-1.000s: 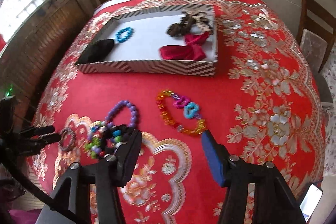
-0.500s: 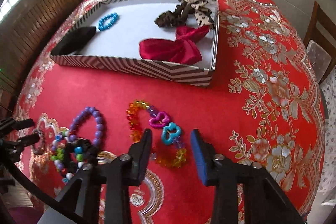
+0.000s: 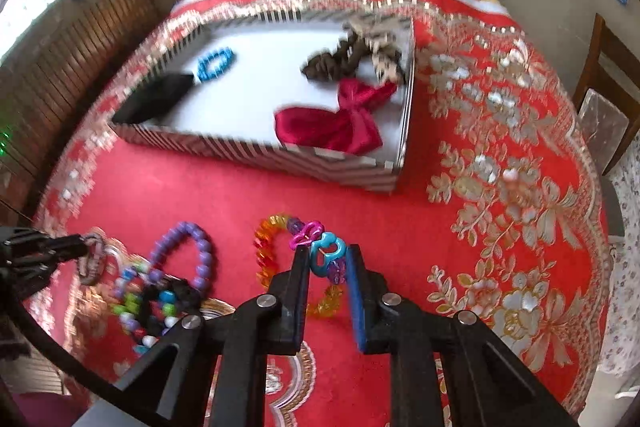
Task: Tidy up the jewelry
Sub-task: 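Grasp the silver bracelet with the left tool while the right grasps the orange charm bracelet, then carry the silver bracelet over the box with the left tool while the right carries the charm bracelet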
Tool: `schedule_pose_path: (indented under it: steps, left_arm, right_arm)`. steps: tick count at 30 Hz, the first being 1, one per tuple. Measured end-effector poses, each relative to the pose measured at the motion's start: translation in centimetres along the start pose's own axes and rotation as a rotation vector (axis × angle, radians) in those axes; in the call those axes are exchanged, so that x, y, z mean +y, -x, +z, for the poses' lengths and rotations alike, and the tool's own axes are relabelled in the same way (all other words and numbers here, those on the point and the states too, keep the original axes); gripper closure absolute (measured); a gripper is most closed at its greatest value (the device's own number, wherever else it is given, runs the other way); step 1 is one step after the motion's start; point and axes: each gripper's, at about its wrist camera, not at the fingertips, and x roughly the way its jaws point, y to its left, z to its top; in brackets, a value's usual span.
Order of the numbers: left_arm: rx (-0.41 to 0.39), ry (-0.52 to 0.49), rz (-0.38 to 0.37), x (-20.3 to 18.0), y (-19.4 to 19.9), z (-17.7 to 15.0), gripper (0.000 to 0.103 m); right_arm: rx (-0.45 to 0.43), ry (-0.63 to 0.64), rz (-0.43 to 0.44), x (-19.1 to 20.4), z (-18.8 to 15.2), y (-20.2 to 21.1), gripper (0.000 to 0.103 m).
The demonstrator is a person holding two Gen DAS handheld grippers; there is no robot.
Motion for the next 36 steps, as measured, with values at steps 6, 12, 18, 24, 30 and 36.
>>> schedule_pose_path:
  steps: [6,12,18,24,30,36]
  left_arm:
    - [-0.048,0.01,-0.049,0.7,2.3,2.4,0.096]
    - [-0.093,0.022,-0.098,1.8,4.3,5.7,0.096]
    - [-0.159,-0.008,-0.088,1.5,5.7,10.3,0.096]
    - [-0.185,-0.008,-0.064,1.4,4.6,15.4,0.096]
    - [-0.18,-0.008,-0.024,1.2,2.1,19.5,0.096]
    - [-0.16,-0.023,0.014,1.1,-0.6,22.4,0.096]
  right_arm:
    - [-0.072,0.004,0.023,0.7,1.7,3.6,0.086]
    - [-0.144,-0.01,0.047,0.6,4.2,6.5,0.086]
    - [-0.193,-0.008,0.058,0.8,7.1,7.5,0.086]
    - [-0.201,0.016,0.068,1.4,10.5,6.3,0.086]
    - [-0.187,0.034,0.094,2.5,13.6,3.6,0.086]
    - [-0.159,0.041,0.13,3.6,16.5,0.0,0.086]
